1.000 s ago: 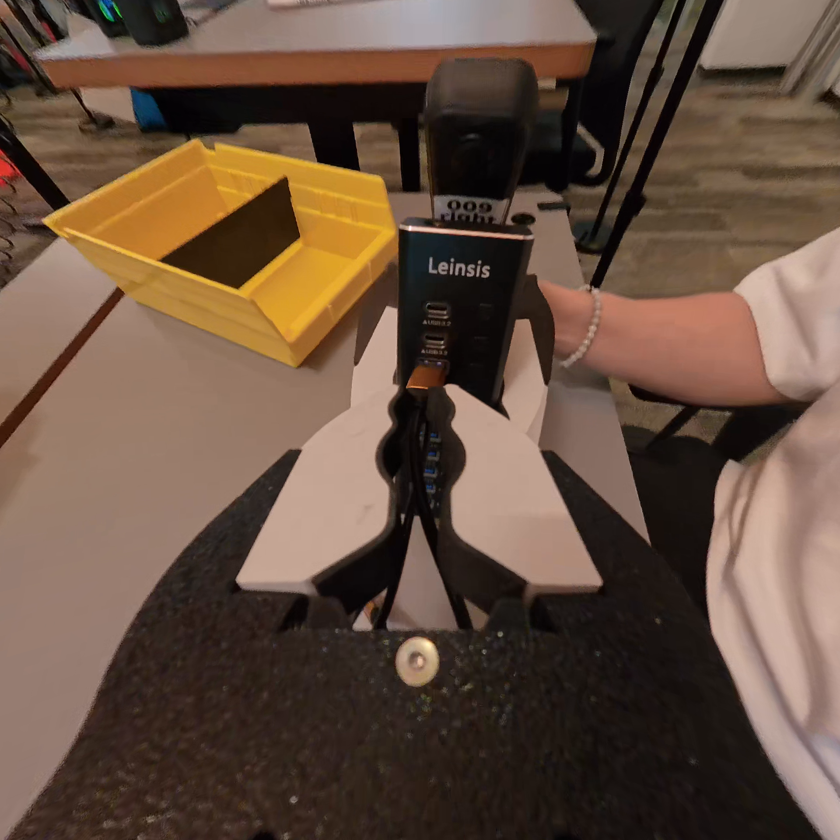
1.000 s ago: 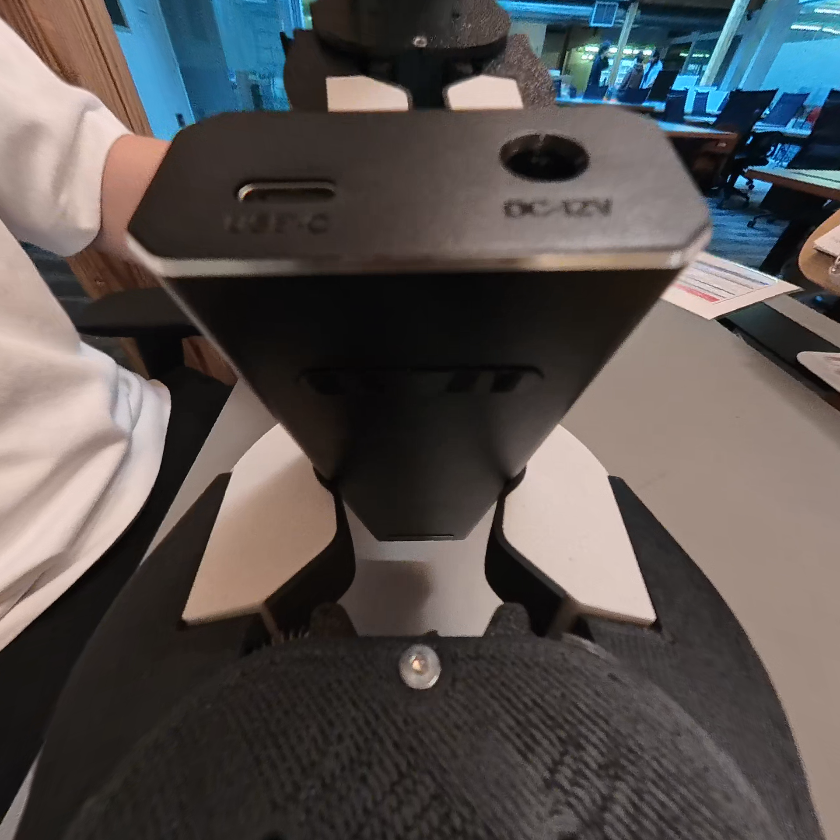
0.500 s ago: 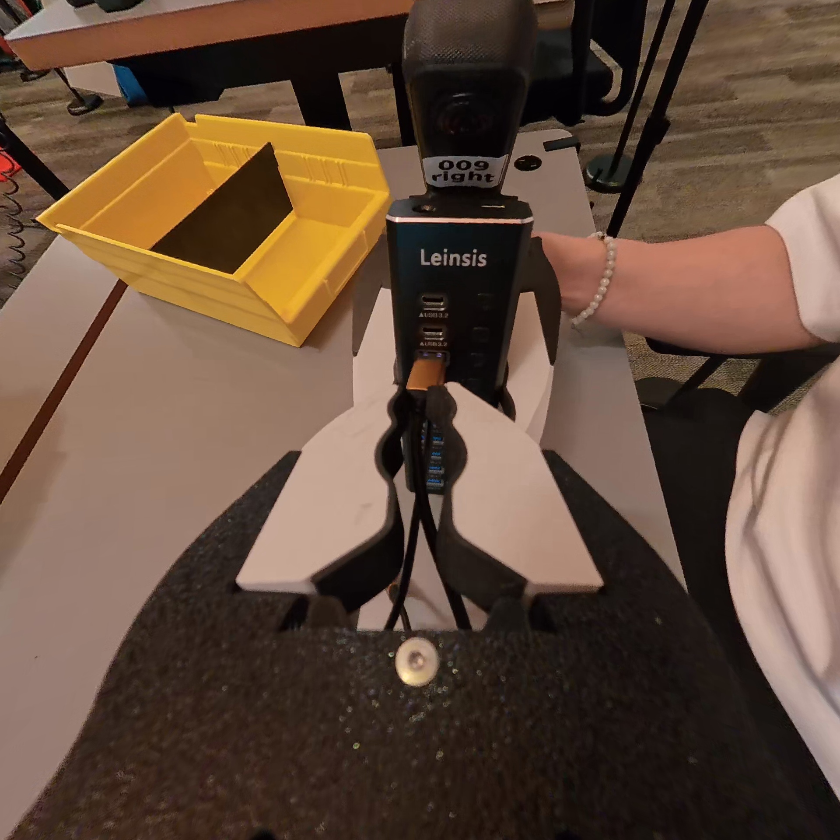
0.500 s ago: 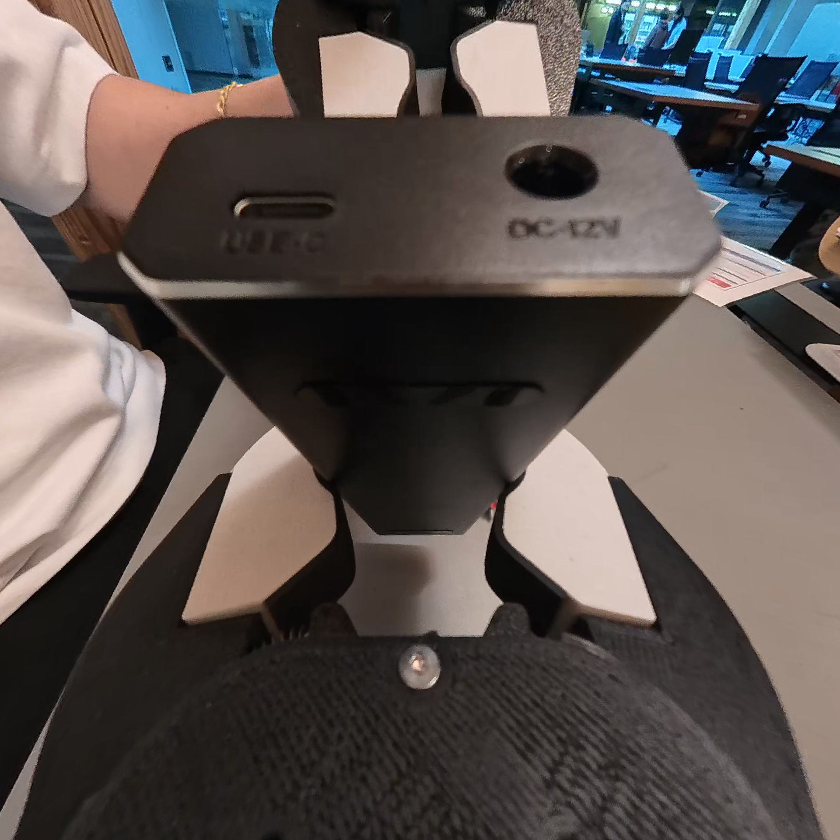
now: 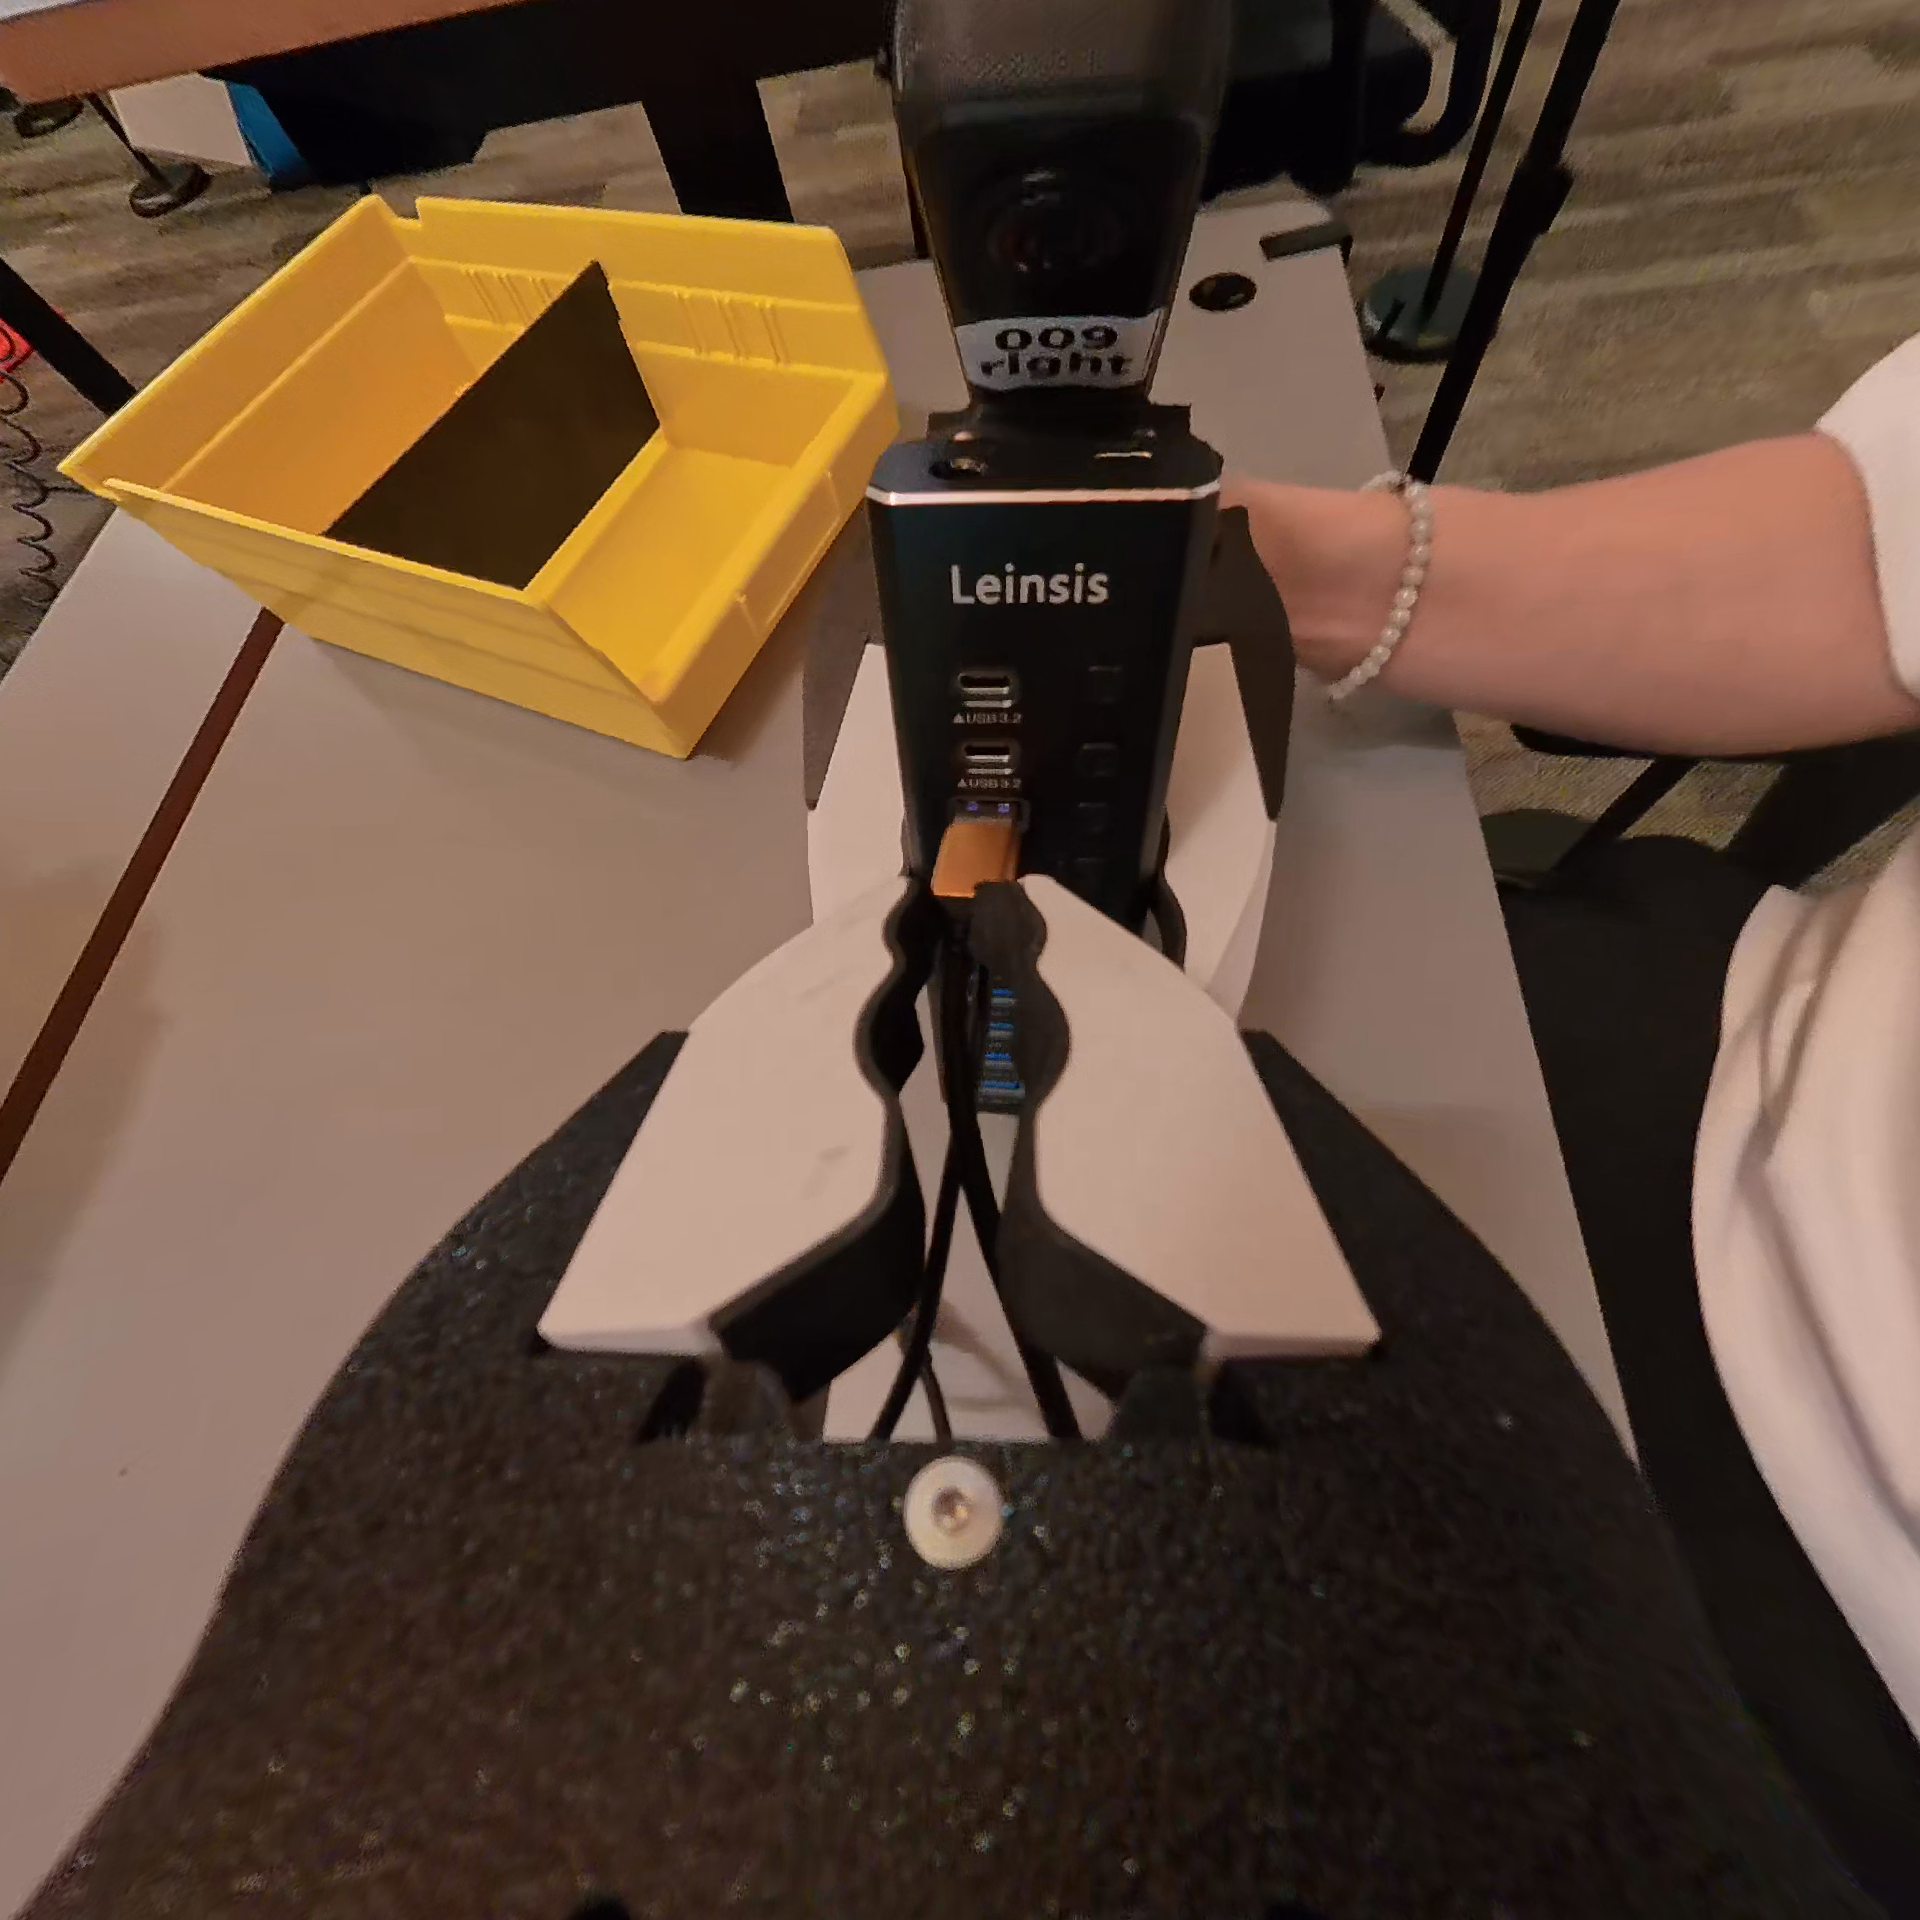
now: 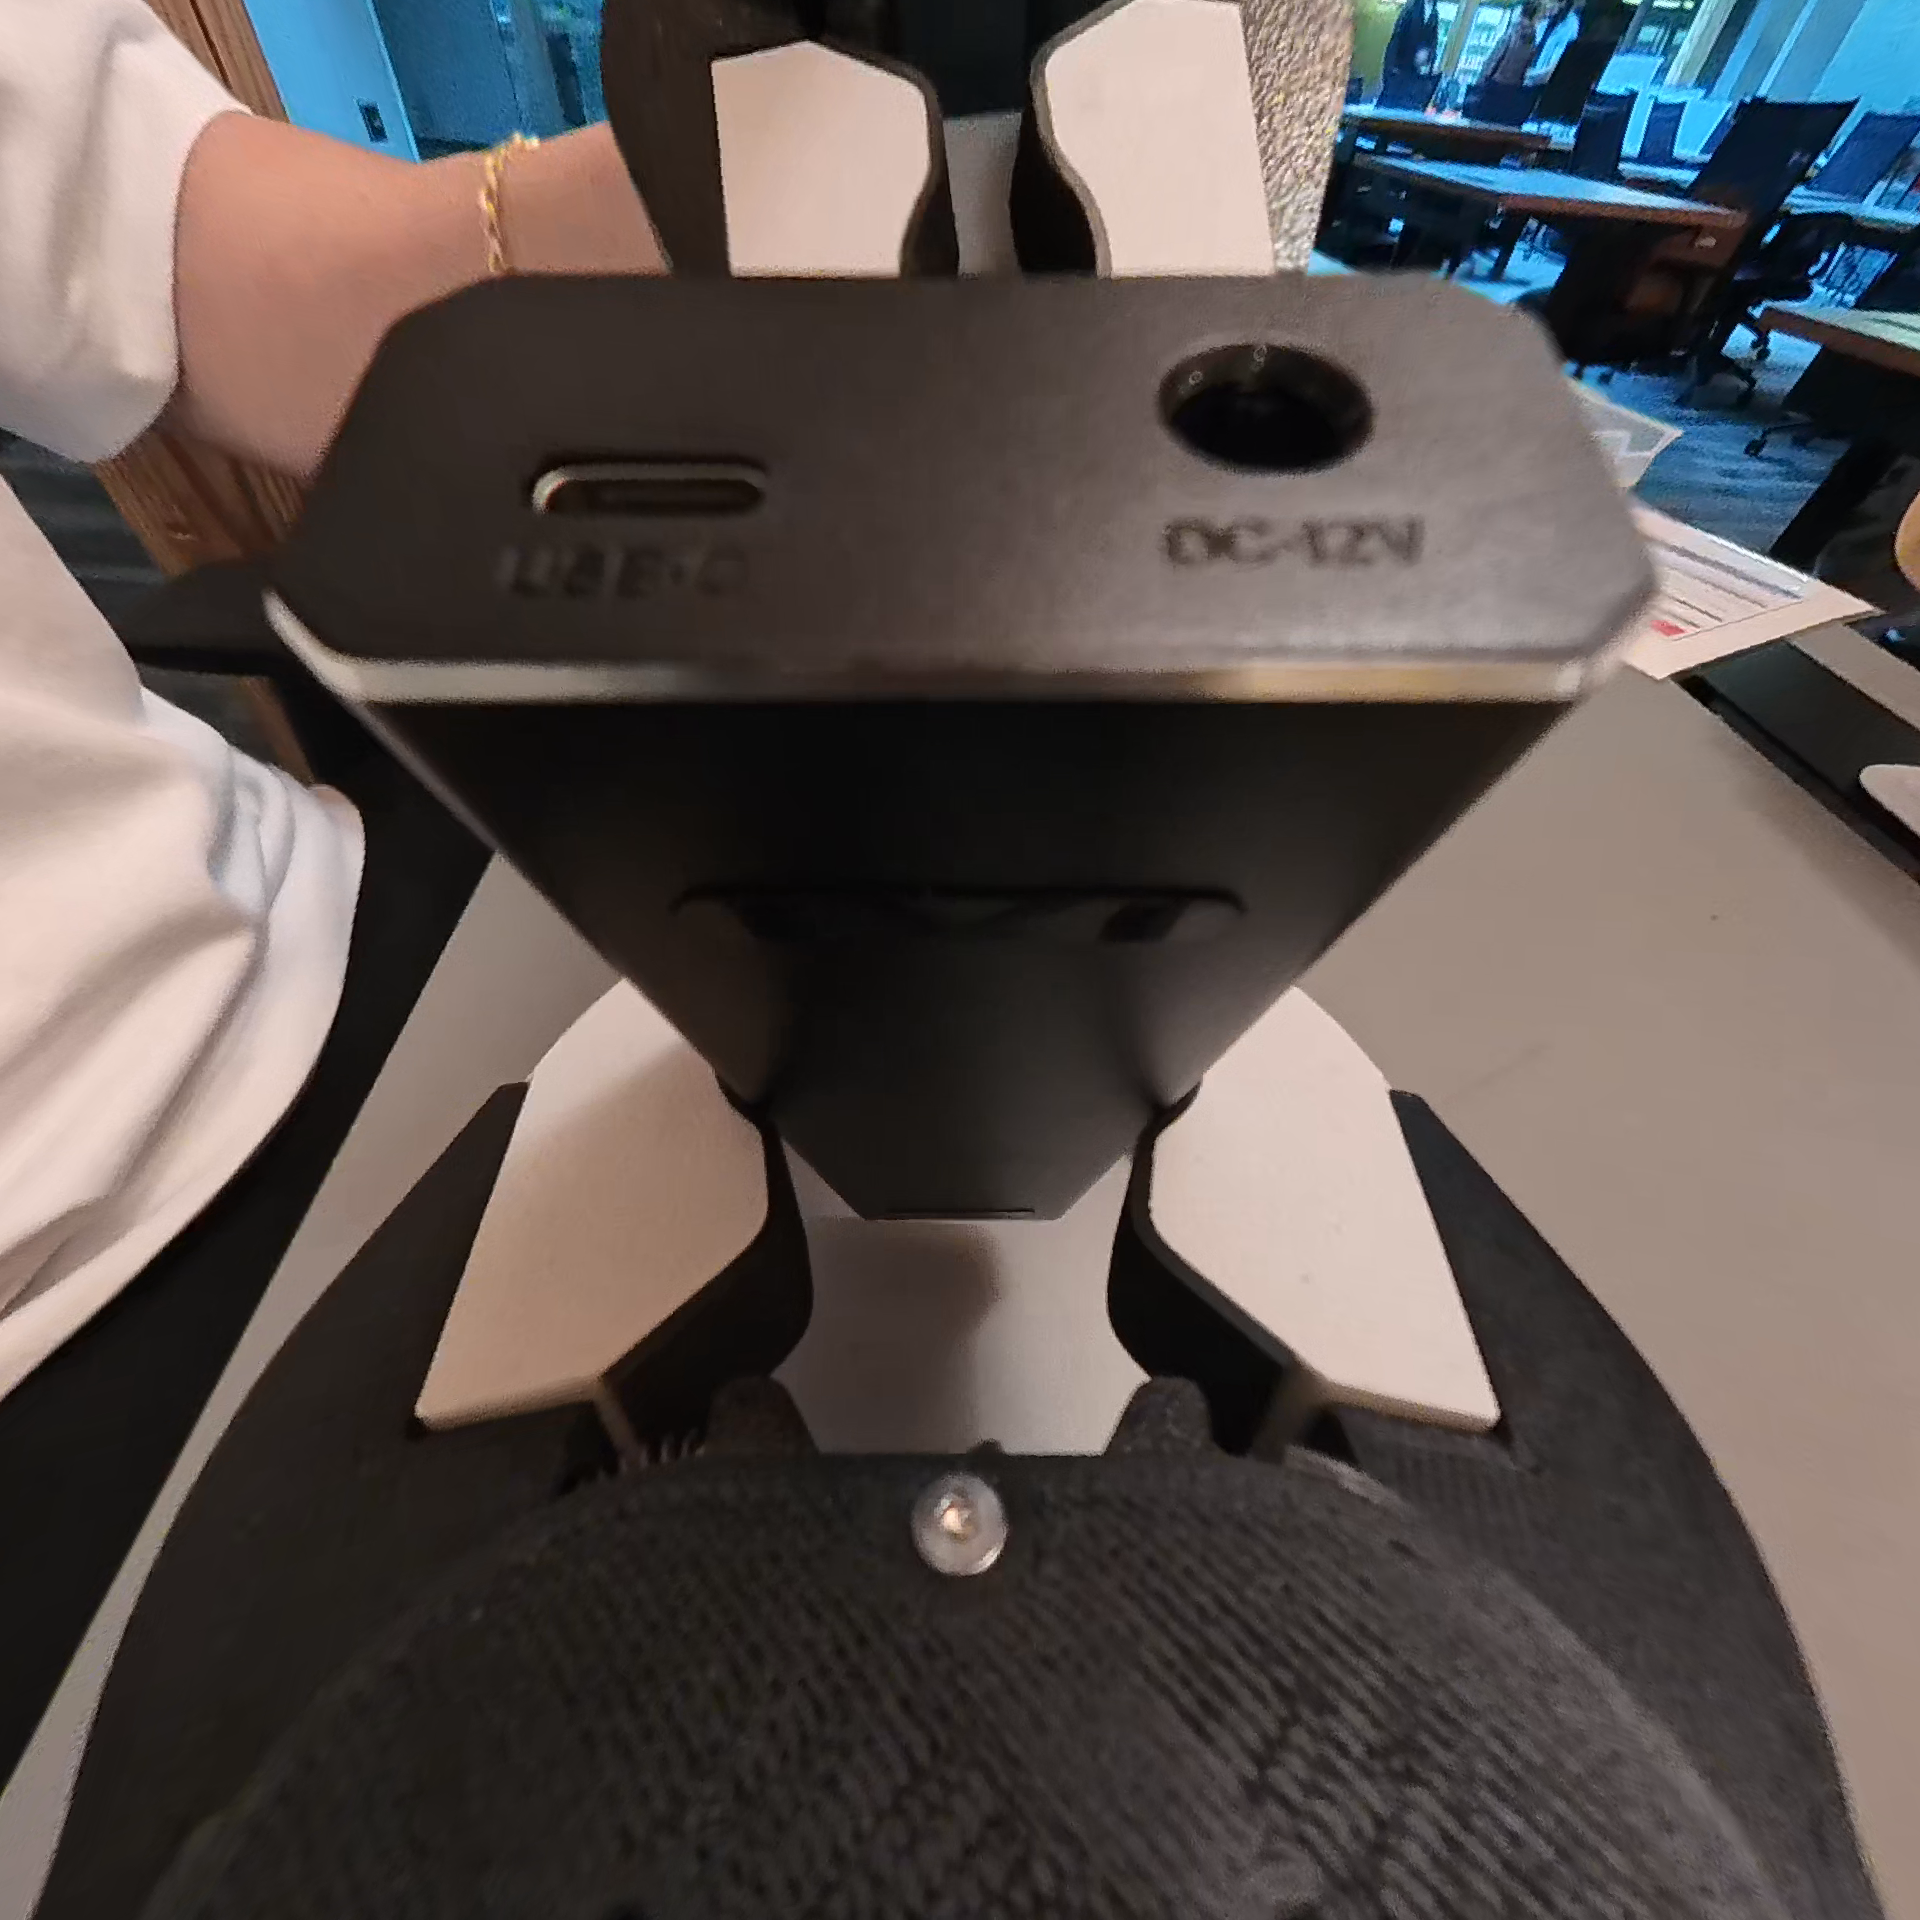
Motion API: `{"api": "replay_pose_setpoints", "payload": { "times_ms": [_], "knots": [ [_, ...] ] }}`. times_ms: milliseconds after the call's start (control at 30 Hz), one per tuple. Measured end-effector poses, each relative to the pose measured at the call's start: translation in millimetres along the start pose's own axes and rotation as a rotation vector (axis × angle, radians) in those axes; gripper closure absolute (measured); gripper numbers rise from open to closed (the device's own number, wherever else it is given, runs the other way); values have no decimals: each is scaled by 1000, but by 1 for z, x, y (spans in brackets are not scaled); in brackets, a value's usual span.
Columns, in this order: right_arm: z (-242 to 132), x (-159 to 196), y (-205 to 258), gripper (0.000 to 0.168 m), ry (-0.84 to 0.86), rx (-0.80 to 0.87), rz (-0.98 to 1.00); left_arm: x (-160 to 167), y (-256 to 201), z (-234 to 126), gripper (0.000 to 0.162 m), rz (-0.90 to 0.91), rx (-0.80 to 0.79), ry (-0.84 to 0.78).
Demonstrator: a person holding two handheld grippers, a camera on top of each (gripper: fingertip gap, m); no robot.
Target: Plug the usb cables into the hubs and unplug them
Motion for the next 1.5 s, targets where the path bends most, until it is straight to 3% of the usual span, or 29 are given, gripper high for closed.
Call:
{"api": "replay_pose_setpoints", "payload": {
  "times_ms": [100, 267, 467, 500, 533, 633, 767, 900, 1067, 1133, 1200, 1267, 1400, 1500],
  "knots": [
    [-2, -3, 0, 97, -12, 5, -7, -3, -1, -1, 150, -13, -21, -33],
    [-3, 3, -6, 97, -4, 38, 14, -2, -1, 4, 150, 86, -152, 53],
    [-1, 0, -6, 97, -12, 29, 28, -3, 1, 4, 150, 47, -87, 33],
    [0, -2, -4, 97, -18, 12, 19, -9, -7, 5, 162, 41, -22, -12],
    [8, -2, 2, 96, 18, -34, -2, -14, -16, 6, 162, 25, 38, -48],
    [8, 1, -4, 97, 5, 12, 5, -17, -15, 9, 162, 121, -53, 11],
    [-3, -13, -7, 97, -75, 44, 9, -32, -6, 6, 162, 88, -74, -72],
    [-11, -9, -7, 97, -54, 63, 5, -42, 2, -10, 139, 15, -58, -191],
    [-8, -6, -8, 97, -21, 65, -5, -49, 6, -20, 113, 68, -129, -100],
    [-4, -6, -7, 97, -7, 58, -5, -54, -7, -15, 90, 71, -82, -51],
    [0, -9, -5, 97, -3, 52, -18, -50, -14, -1, 80, 45, -69, 39],
    [3, -14, -3, 97, -16, 40, -27, -41, -12, 15, 90, 22, -109, 107],
    [1, -16, -2, 97, -41, 29, -21, -46, -13, 22, 91, -34, -110, 44],
    [-10, -31, -5, 96, -183, 53, -42, -54, -2, 14, 91, -121, -87, -37]
  ]
}}
Point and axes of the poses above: each gripper's, where its closed fingertips meet, z out along the fingers, x out of its underside, y = z × x across the jaws, the point moved 3 cm from there along -z, back along the fingers, and after that the axes turned 13 degrees about -x, right-handed, at the moved point
